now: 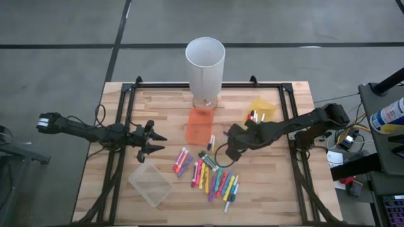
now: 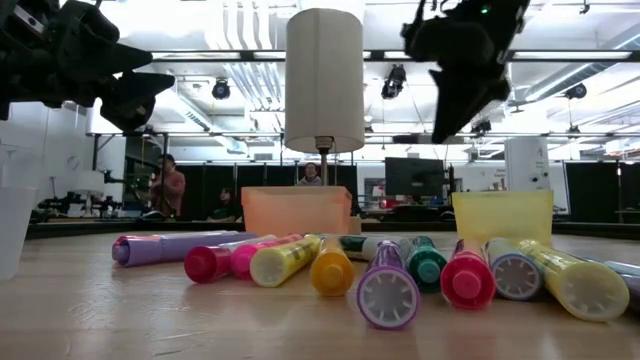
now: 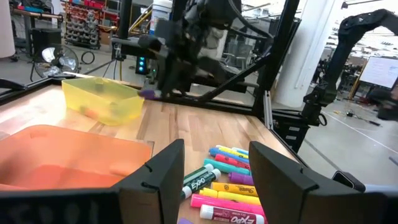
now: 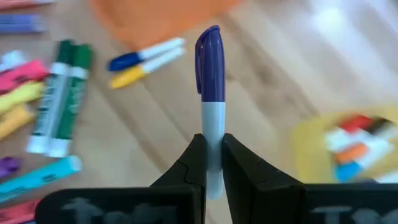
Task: Pick & Place Markers
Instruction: Put the top small purple marker pen into the yellow bin
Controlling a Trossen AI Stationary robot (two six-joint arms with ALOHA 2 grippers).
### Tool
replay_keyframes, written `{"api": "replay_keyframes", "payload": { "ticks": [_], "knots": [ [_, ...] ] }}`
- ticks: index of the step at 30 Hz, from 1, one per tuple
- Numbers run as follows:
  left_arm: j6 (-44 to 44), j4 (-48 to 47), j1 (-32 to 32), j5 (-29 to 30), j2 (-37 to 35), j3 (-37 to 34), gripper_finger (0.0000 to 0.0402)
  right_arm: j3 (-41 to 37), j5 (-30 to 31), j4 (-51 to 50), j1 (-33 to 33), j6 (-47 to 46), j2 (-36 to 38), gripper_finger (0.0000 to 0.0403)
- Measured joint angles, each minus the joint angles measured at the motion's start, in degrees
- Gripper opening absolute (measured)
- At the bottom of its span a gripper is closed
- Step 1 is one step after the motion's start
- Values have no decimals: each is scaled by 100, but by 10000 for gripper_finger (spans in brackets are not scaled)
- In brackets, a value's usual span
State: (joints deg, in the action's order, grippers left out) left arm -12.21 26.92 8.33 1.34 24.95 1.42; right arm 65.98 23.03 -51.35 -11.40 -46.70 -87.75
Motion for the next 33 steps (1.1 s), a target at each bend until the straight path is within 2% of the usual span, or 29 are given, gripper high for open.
{"api": "replay_keyframes", "payload": {
  "ticks": [7, 12, 22, 28, 33],
  "knots": [
    [2, 0, -1, 0, 2, -1, 174, -33, 545, -1236, 0, -751, 381, 23],
    [1, 2, 0, 1, 4, 0, 174, -228, 673, -1783, 4, -1193, 607, 23],
    [2, 1, 1, 0, 4, 1, 174, -1080, 895, -1892, 134, -1875, 1259, 23],
    [1, 1, 0, 0, 4, 0, 174, -1651, 1158, -1873, 661, -2269, 1613, 23],
    [1, 0, 1, 0, 7, -1, 174, -1990, 1154, -1496, 1228, -1914, 1764, 23]
  ]
}}
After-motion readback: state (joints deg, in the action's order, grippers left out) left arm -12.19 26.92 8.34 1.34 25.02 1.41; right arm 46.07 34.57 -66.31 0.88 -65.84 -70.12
